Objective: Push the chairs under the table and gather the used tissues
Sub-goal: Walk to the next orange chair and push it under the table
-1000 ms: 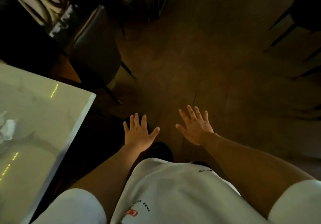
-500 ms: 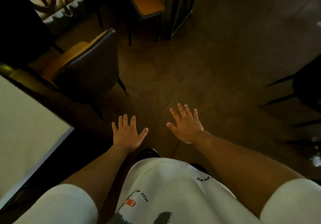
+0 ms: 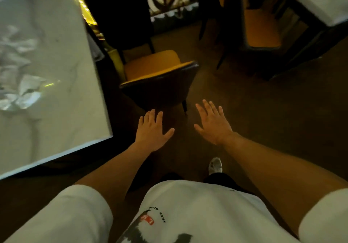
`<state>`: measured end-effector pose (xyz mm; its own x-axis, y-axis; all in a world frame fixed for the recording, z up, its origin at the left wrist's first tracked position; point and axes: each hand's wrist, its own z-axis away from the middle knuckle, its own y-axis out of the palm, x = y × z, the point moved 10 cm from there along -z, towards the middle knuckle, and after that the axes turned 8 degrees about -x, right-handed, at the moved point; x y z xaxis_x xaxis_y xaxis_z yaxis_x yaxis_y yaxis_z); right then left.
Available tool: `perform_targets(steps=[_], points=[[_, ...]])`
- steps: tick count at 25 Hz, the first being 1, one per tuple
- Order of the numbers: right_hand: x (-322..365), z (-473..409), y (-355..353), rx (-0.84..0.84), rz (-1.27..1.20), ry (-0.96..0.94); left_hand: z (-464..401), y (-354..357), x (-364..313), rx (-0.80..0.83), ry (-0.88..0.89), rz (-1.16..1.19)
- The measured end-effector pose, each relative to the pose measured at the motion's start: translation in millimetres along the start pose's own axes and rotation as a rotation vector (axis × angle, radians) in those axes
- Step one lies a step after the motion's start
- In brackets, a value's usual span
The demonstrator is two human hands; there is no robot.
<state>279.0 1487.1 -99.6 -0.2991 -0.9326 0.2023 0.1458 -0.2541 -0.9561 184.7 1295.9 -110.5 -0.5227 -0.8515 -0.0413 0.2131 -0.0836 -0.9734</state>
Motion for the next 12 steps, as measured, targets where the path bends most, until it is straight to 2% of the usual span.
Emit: perform_targets(steps=[3, 7, 10, 12], points=[[4, -48, -28, -0.007, -0.031, -0.2, -14, -27, 0, -0.107, -0.163, 0.1], [28, -101, -78, -0.158, -0.01, -0.502, -26, -61, 1, -0.264, -0.29, 0.145], [37, -148, -97, -0.177, 0.026, -0.554, -50, -77, 17, -0.261, -0.358, 0.083], [42, -178, -96, -0.144, 0.066, -0.569, -77, -79, 34, -0.187, -0.372, 0.074]])
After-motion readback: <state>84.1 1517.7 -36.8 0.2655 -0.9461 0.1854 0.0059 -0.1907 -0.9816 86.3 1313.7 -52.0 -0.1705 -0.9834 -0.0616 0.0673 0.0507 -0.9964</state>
